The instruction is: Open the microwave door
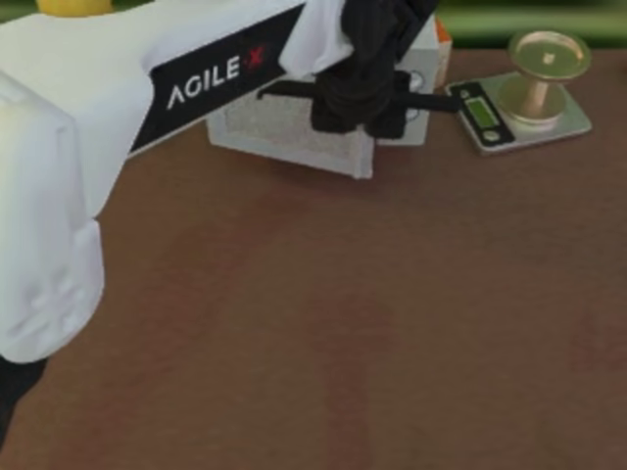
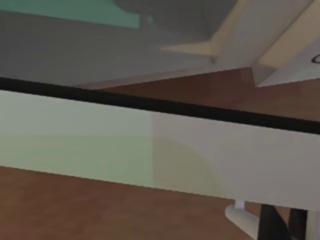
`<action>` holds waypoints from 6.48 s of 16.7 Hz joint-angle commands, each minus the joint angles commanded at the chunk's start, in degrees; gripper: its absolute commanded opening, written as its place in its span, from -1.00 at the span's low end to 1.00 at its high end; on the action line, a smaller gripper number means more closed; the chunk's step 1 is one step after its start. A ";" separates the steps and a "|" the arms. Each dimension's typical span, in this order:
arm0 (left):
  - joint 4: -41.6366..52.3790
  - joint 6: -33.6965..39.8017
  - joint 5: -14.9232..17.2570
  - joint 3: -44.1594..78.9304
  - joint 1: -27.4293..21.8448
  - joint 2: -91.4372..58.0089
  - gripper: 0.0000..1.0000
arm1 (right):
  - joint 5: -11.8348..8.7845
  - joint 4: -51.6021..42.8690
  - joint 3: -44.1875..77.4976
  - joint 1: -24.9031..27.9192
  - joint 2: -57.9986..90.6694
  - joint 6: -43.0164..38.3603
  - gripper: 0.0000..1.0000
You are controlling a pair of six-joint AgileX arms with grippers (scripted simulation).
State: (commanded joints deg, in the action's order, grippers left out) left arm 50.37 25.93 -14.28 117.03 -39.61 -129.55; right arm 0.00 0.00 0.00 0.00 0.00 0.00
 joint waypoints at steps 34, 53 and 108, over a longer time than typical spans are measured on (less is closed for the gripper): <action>-5.32 -6.02 3.02 -10.12 0.68 6.14 -1.00 | 0.00 0.00 0.00 0.00 0.00 0.00 1.00; -9.49 -12.53 6.51 -18.75 1.78 11.68 -1.00 | 0.00 0.00 0.00 0.00 0.00 0.00 1.00; -12.56 -19.62 10.53 -26.16 3.39 16.73 -1.00 | 0.00 0.00 0.00 0.00 0.00 0.00 1.00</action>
State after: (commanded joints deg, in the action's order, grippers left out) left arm 37.80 6.31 -3.75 90.87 -36.22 -112.83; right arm 0.00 0.00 0.00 0.00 0.00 0.00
